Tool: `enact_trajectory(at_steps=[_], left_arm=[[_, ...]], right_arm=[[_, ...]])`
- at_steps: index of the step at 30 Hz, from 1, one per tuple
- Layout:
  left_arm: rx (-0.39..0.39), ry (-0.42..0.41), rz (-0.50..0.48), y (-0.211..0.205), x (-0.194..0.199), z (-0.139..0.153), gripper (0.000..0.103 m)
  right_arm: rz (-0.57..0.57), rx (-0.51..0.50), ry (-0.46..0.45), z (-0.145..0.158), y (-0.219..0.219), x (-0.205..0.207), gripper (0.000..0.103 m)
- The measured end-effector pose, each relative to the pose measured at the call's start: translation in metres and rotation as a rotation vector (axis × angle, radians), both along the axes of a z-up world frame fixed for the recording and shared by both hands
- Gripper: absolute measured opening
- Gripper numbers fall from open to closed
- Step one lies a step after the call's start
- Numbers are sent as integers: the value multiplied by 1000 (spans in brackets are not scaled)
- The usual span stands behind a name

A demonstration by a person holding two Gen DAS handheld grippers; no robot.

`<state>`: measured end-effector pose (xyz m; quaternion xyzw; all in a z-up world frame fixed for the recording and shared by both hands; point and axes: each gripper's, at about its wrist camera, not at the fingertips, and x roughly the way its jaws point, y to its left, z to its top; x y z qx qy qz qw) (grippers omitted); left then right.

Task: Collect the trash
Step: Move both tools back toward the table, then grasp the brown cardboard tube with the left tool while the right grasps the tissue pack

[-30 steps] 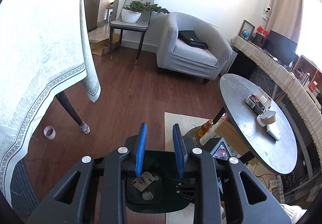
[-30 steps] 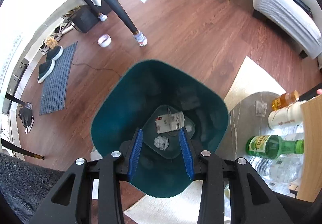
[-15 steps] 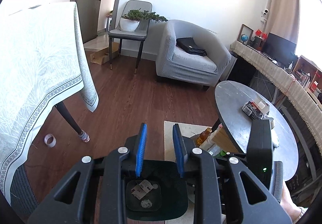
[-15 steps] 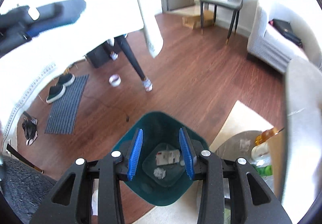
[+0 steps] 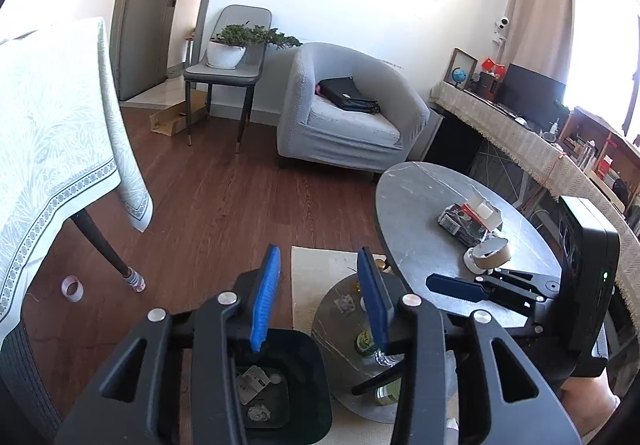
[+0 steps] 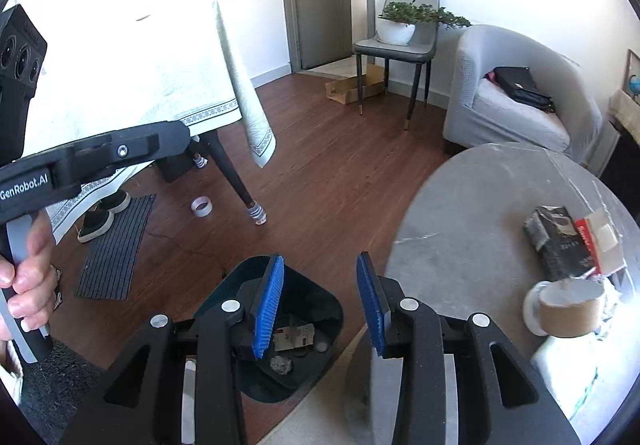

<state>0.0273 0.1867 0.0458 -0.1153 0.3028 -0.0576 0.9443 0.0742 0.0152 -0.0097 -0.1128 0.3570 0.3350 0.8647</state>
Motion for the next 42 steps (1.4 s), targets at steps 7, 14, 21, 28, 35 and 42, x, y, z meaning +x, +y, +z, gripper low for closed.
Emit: enact_trajectory(at_steps=[7,14,21,28,35,42], left_arm=[[71,-34,-71,-54,8,0,59],[155,-38,-171,-106,17,-7,61],[137,-14,-231,-147,44,-17,64],[223,-63,-353,-200,66,-15,68],[234,-62,-448,-232,80,-25,68],[233,-28,-472,-246,104,-36,63]], right_arm=[[-100,-17,-30,5,-59,3,46],[-159,-30,-31,3,-114,8,50],[-201,-35,-18,-6,-156,8,59],[-186,-1,25,-9,-181,16,64],[-101,3,57,-17,-187,15,74],[-76,9,76,-16,-185,29,75]])
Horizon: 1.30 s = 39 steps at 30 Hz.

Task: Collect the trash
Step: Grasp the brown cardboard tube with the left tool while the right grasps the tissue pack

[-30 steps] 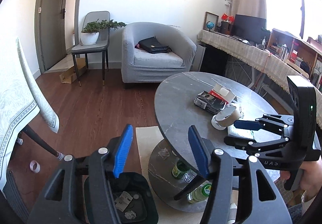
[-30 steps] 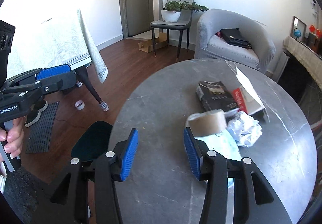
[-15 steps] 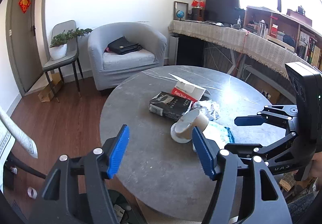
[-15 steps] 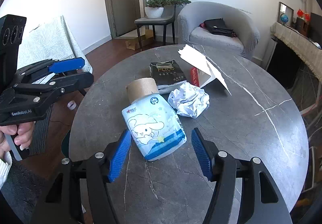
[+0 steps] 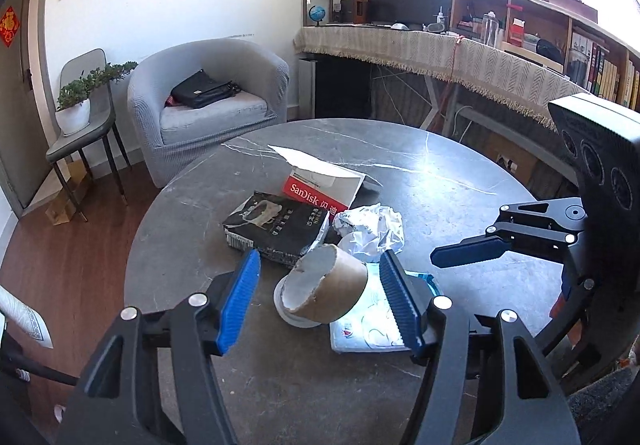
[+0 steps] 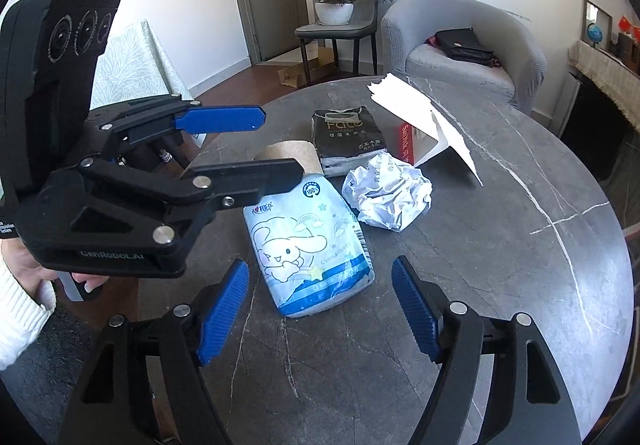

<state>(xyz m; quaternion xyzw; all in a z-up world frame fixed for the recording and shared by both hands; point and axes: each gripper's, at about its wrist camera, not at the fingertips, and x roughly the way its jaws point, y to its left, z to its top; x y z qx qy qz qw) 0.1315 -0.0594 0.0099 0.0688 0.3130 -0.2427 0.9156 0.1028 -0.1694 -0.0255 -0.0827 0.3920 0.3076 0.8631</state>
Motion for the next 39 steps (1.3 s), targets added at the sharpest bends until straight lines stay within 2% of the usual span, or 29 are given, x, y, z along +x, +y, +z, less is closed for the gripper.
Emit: enact_trajectory(at_steps=[2,7,9,14,20,32,35,39], left_arm=[[-8,19,-4,0,6,-4,58],[-18,54,-15,0,17,-11,36],[-25,65,-20,2,19,-12,32],[-41,62,-15,8,17,-9,30],[-99,59,0,21,14,0,29],[-140,26,23,39,-6,22,29],[-150,21,41,46,-12,25,29],[-170,24,77,61,-18,28,29]], right_arm=[[8,-10,6,-2,2,1,75],[11,-23,15,-4,4,5,75],[8,-20,15,-3,5,7,75],[22,-49,21,-8,14,9,75],[10,-66,7,-9,18,5,75],[-7,-98,-5,-10,32,-3,75],[-21,-96,-13,-8,33,-6,61],[-45,-101,-20,-7,33,-12,55]])
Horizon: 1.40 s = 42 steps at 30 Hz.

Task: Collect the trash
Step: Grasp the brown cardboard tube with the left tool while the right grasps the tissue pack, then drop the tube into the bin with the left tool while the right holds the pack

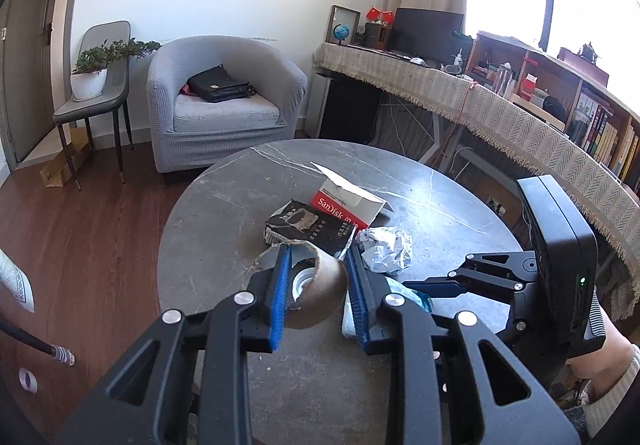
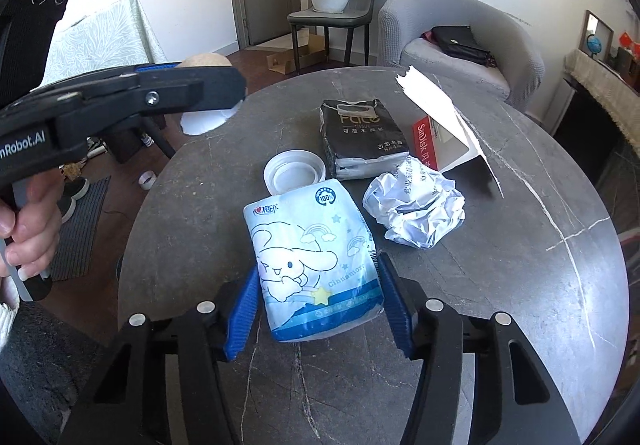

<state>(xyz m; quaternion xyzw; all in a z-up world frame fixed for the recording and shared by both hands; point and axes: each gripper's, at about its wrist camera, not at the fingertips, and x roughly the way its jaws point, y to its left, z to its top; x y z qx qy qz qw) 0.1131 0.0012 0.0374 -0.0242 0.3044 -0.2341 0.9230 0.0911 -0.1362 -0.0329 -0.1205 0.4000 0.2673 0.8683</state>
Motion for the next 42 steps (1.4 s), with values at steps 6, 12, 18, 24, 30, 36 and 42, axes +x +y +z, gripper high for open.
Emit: enact_trajectory(at_steps=[6,12,18,24,30,36,42], left_arm=[[-3,5,56,23,-14,2,29],[19,20,108,41,-25,0,29],[24,34,160,63,-37,-3,29],[59,49,202,90,-49,-10,29],[88,80,240,119,-61,-24,29],[85,132,265,151,-70,-41,30],[103,209,282,172,-72,-68,29]], right_arm=[[-21,6,2,0,-3,-7,52],[-14,29,-23,10,7,-16,52],[7,65,-40,21,24,-26,52],[47,89,-46,26,48,-33,52],[86,103,-49,29,76,-36,52],[123,128,-41,30,104,-37,51],[167,142,-29,29,134,-39,51]])
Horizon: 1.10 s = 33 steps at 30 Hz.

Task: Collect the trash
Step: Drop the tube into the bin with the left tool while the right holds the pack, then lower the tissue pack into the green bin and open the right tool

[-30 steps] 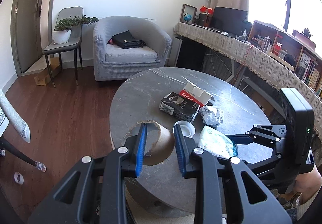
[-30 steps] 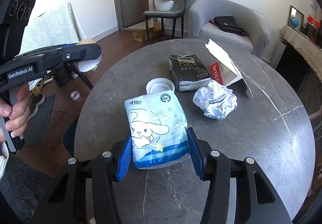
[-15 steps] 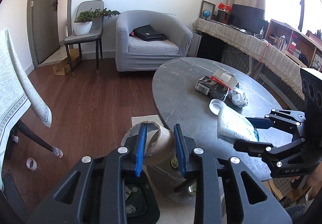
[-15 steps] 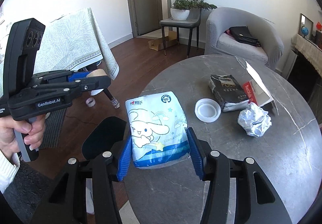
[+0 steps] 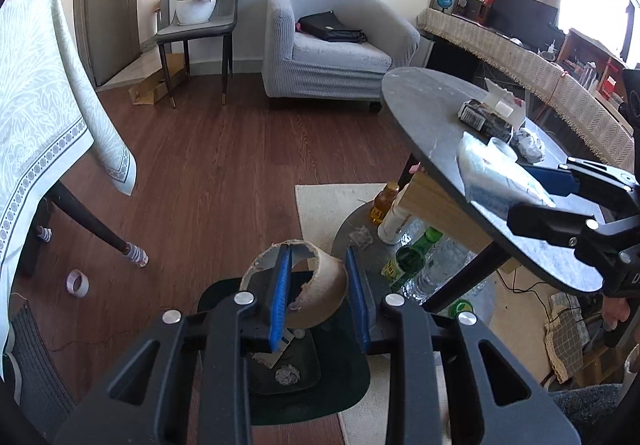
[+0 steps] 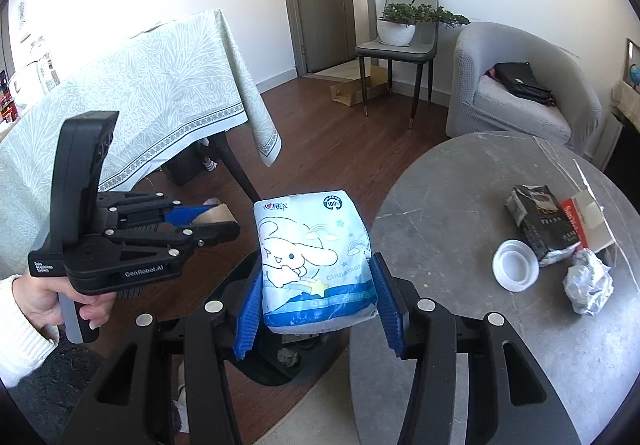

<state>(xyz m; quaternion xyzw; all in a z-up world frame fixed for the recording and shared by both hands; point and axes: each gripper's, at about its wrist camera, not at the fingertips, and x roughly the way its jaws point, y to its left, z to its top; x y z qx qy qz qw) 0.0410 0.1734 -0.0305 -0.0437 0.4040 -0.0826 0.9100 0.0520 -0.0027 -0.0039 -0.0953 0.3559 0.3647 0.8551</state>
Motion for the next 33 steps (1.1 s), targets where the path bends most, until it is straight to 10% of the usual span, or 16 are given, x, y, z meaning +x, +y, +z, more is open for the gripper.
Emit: enact_trajectory(at_steps=[27,33], left_arm=[[-32,356,59,53,-5,-113,30],[-19,365,78,62,-10,-117,43]], right_arm=[[66,-46,104,-39,86,19,51],[69,-73,132,-52,98,21,51]])
